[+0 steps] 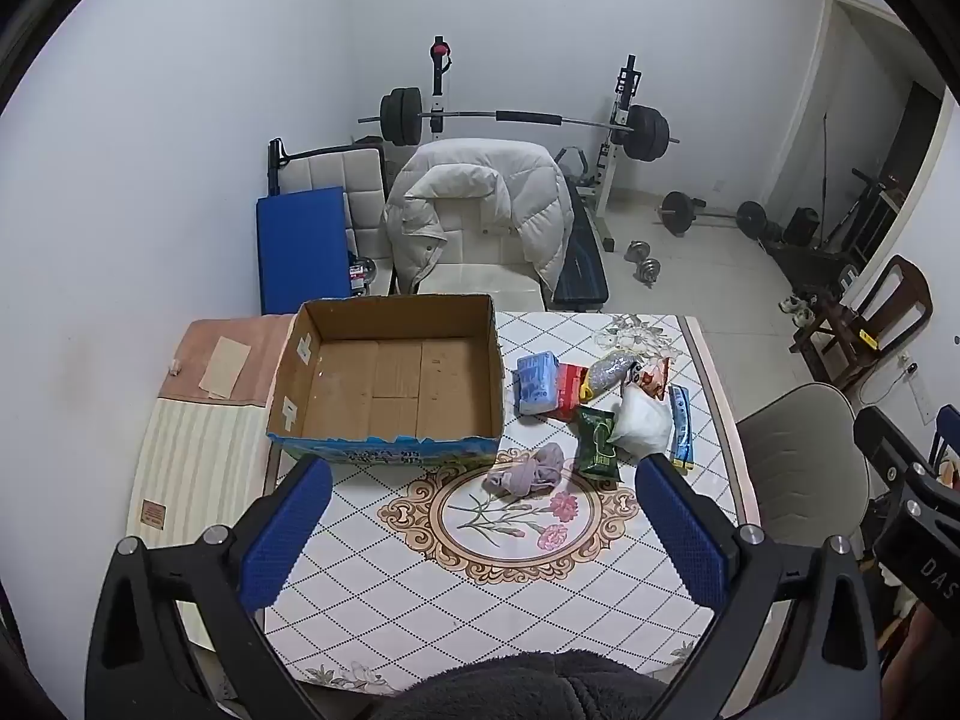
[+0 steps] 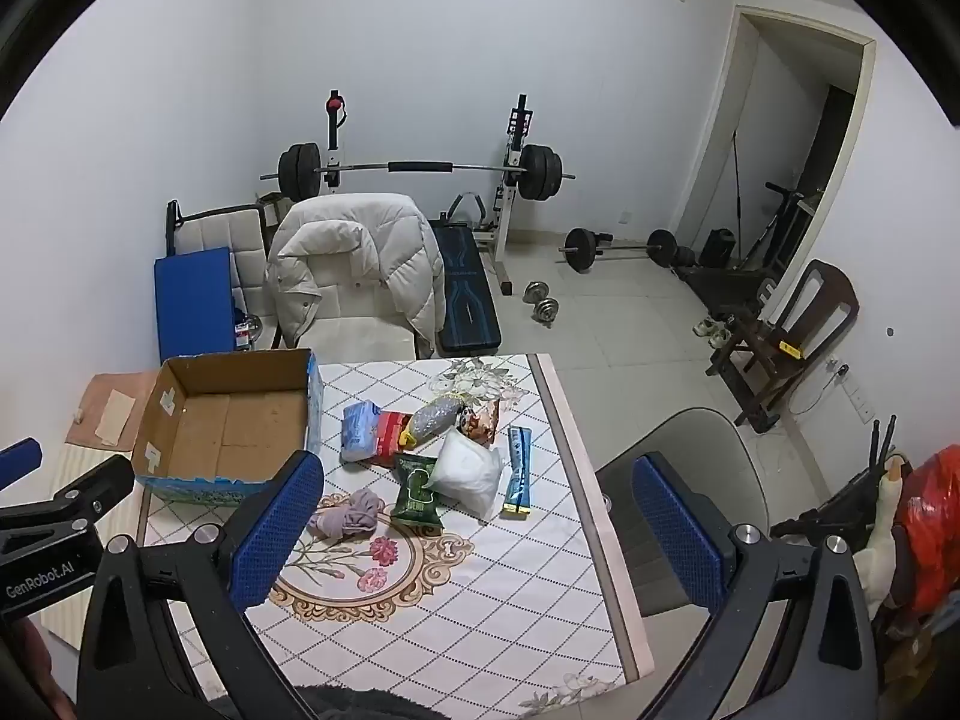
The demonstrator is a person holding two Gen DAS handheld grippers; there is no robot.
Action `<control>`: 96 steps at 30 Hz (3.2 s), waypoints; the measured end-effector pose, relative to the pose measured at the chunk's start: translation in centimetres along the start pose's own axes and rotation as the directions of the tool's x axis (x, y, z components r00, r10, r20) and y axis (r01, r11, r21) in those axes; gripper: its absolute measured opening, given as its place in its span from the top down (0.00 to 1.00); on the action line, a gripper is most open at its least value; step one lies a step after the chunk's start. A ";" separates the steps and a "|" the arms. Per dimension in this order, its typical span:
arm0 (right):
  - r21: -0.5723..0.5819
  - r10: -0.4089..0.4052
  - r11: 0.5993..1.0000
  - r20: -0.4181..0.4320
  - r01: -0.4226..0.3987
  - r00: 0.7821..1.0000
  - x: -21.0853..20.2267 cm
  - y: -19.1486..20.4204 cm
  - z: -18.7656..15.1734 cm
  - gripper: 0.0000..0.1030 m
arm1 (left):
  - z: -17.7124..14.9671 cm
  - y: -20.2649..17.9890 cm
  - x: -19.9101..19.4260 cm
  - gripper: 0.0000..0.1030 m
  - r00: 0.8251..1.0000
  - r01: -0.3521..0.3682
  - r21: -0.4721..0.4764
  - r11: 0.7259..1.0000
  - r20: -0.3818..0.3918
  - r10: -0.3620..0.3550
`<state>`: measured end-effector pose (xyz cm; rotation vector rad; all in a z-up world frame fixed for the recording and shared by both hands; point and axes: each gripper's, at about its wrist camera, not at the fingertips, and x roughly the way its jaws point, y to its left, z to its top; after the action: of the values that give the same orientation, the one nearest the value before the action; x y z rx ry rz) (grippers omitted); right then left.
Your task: Organize soft objects
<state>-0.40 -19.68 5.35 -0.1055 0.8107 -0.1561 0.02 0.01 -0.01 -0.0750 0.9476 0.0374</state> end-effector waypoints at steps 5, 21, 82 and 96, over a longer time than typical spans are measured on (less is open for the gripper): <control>0.009 0.010 1.000 0.017 -0.010 1.000 -0.1 0.0 0.0 0.00 | 0.0 0.0 0.0 0.00 1.000 -0.006 0.000 1.000 0.008 0.006; 0.006 0.008 1.000 0.022 -0.008 1.000 -0.5 0.5 0.5 0.00 | 0.6 0.2 -0.2 0.00 1.000 -0.008 -0.002 1.000 0.011 0.008; -0.004 0.024 1.000 0.055 -0.024 0.998 -1.5 1.0 -0.1 0.00 | 1.3 1.0 -1.5 0.00 0.999 -0.016 0.003 1.000 0.046 0.016; 0.029 0.056 0.998 0.001 -0.056 0.998 0.3 0.1 -0.1 0.00 | 2.2 0.1 -0.3 0.00 0.999 -0.021 0.026 0.999 0.036 0.020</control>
<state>-0.23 -19.64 5.09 -0.0555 0.8104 -0.1152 1.58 0.33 1.47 -0.0396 0.9128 0.0452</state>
